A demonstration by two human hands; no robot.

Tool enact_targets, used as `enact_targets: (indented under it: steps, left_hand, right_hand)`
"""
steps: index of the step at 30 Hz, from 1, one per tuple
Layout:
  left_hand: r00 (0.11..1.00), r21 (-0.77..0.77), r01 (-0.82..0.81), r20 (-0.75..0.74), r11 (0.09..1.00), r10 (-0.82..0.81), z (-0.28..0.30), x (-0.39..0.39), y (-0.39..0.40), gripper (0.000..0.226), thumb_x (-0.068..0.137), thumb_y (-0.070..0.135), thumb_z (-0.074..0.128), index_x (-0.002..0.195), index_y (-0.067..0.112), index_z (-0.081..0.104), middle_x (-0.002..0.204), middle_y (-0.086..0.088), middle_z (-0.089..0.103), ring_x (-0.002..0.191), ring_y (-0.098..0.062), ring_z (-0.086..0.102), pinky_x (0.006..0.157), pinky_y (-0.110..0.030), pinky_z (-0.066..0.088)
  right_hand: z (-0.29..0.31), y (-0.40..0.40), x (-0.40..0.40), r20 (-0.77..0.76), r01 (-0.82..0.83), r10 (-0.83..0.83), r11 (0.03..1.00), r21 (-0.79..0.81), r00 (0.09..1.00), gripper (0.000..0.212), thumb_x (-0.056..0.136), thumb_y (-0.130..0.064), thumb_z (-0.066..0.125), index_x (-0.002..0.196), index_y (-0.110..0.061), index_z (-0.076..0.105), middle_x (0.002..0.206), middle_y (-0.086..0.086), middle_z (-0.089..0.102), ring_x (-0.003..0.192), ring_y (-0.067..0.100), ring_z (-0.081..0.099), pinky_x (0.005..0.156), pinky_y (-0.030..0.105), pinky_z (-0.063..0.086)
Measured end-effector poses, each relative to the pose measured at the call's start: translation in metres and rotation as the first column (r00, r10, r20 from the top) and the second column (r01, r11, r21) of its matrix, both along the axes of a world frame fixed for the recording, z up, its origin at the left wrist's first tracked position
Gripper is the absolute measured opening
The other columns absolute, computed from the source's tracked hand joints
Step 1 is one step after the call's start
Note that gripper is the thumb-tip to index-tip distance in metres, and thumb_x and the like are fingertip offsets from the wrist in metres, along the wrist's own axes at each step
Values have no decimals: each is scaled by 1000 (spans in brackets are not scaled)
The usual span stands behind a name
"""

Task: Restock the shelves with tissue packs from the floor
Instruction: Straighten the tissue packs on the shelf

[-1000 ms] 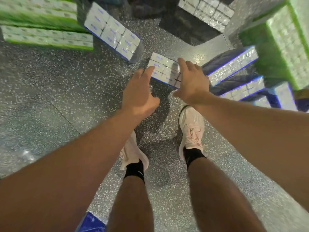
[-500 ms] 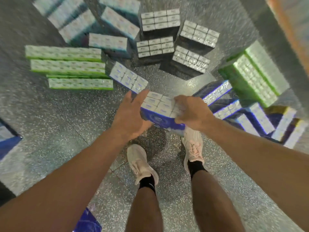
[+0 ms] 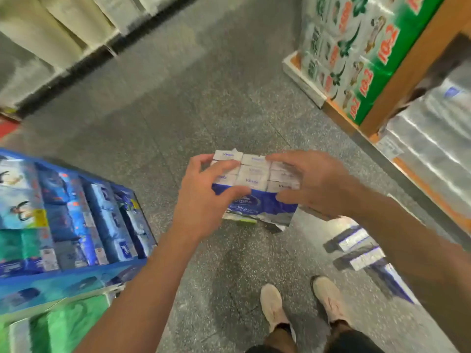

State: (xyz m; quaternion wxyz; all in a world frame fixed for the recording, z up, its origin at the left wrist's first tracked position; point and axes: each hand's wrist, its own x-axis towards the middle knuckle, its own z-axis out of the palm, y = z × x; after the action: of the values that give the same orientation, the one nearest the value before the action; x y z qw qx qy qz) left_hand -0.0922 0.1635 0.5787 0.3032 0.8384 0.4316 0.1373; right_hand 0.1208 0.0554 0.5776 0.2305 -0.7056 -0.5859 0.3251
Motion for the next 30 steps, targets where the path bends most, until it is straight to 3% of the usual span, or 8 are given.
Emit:
enact_targets:
  steps: [5,7,10,12,15,20,24,30]
  left_hand:
    - [970,146,-203,161,968,180,134,-38,-15,67,49,59,80,113,42,66,125,11,38,112,16,40,87,3,30]
    - [955,180,-283,149,942,258,172,-54,-26,80,44,56,87,119,45,63,129,15,37,117,13,39,93,-2,31]
    - [903,204,-425,168,882,396,213,-85,-47,82,47,46,93,122,41,63,129,18,48,122,2,45,104,-19,37]
    - [839,212,-537,234,816,491,236,-109,-64,78,47,39,95,119,38,66,124,15,56,115,2,50,102,-15,38]
    - [716,266,-697,309,666,626,264,-154,-96,74,47,37,95,116,35,69,118,13,60,109,4,51,97,-7,35]
    - [407,230,-913,465,336,786,298,-248,-177,66,51,35,94,113,32,71,110,18,63,100,9,55,91,-11,40]
    - [172,182,-980,550,83,817,319,-327,-256,64,56,31,93,116,29,70,113,15,62,99,6,55,84,-2,37]
    - [-43,215,-956,567,-199,822,339,-445,-381,66,57,47,90,119,35,68,117,17,57,108,2,51,96,-21,40]
  right_hand:
    - [130,30,-10,18,-215,218,943,252,976,65,75,-29,80,134,-36,54,128,-17,59,109,4,55,86,15,39]
    - [167,42,-23,6,-297,310,906,301,951,62,74,-35,77,132,-38,55,122,-21,59,99,-3,56,79,5,37]
    - [209,59,-54,4,-426,454,831,357,891,59,70,-46,67,128,-37,57,113,-24,60,91,-9,56,74,5,37]
    - [233,66,-83,16,-502,543,763,407,839,58,70,-45,66,127,-35,58,111,-24,60,91,-6,55,75,4,36]
    - [263,70,-137,15,-575,657,649,499,754,52,76,-37,75,125,-37,60,116,-22,58,97,-7,53,80,5,39]
    - [291,53,-261,-126,-504,783,505,701,609,62,66,-45,79,124,-30,64,123,-8,60,111,9,59,94,41,52]
    - [304,10,-376,-189,-515,883,411,752,429,75,62,-46,87,130,-34,56,123,-10,60,106,8,62,83,27,56]
    - [305,-77,-545,-228,-678,964,257,689,134,96,59,-39,90,139,-51,37,118,-5,67,102,5,66,78,31,59]
